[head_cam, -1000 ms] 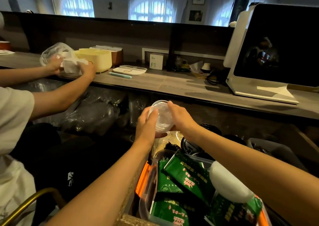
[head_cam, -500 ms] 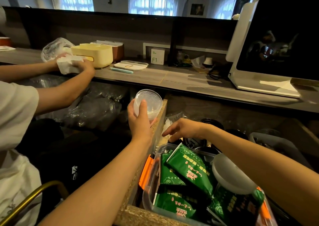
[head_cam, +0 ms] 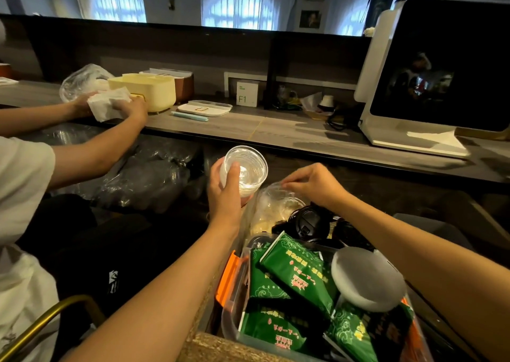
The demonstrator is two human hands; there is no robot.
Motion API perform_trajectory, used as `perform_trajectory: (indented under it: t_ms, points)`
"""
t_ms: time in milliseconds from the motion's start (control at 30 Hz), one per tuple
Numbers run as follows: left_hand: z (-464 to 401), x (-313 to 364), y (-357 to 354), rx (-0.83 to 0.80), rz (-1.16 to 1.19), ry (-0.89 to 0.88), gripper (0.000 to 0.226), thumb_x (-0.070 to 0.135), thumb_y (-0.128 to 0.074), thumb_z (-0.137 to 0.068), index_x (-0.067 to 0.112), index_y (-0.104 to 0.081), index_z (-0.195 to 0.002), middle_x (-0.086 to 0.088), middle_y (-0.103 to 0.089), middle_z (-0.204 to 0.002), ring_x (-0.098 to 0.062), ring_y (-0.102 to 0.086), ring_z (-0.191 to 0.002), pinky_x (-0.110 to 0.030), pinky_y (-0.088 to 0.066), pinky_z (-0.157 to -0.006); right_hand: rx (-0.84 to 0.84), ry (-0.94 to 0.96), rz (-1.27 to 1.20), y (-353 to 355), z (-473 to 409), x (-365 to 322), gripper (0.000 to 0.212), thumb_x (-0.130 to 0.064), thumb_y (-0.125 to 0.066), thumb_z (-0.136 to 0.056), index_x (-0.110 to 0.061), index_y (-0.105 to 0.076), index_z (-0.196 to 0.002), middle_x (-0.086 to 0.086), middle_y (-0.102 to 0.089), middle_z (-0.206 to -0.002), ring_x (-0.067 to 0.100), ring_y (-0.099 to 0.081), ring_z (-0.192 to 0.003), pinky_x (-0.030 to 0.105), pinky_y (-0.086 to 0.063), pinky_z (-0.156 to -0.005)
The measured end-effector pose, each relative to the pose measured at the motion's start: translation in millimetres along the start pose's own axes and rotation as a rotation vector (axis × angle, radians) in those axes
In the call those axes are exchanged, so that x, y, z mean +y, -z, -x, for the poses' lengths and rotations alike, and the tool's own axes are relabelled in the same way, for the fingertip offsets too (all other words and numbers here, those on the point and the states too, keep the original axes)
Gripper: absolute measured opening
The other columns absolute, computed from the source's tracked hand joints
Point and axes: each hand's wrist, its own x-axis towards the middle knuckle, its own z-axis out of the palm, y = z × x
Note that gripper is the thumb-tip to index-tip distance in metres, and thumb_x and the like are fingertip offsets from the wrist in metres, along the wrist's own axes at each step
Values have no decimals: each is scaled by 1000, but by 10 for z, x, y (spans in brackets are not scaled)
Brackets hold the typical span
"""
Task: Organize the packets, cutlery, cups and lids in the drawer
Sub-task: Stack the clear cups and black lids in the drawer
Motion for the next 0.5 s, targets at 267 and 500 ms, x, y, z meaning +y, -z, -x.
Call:
perform_trajectory:
  t_ms: [267, 500]
  points:
    - [-10, -35, -1, -50, -97, -26, 33, 37, -54, -101, 33, -50, -134, -3, -52, -135, -23, -57, -119, -29, -60, -72, 325, -68, -451, 305, 110, -194, 22, -8, -63, -91, -25, -75, -84, -3, -72, -82, 15, -65, -81, 34, -55, -76]
    - [41, -2, -26, -204, -195, -48, 30, 47, -54, -98, 39, -53, -127, -3, -56, -130, -24, -60, -115, -44, -61, -81, 299, -92, -643, 86, 113, -488, 21, -11, -55, -97, -22, -72, -91, 2, -67, -93, 14, -58, -83, 28, -53, -65]
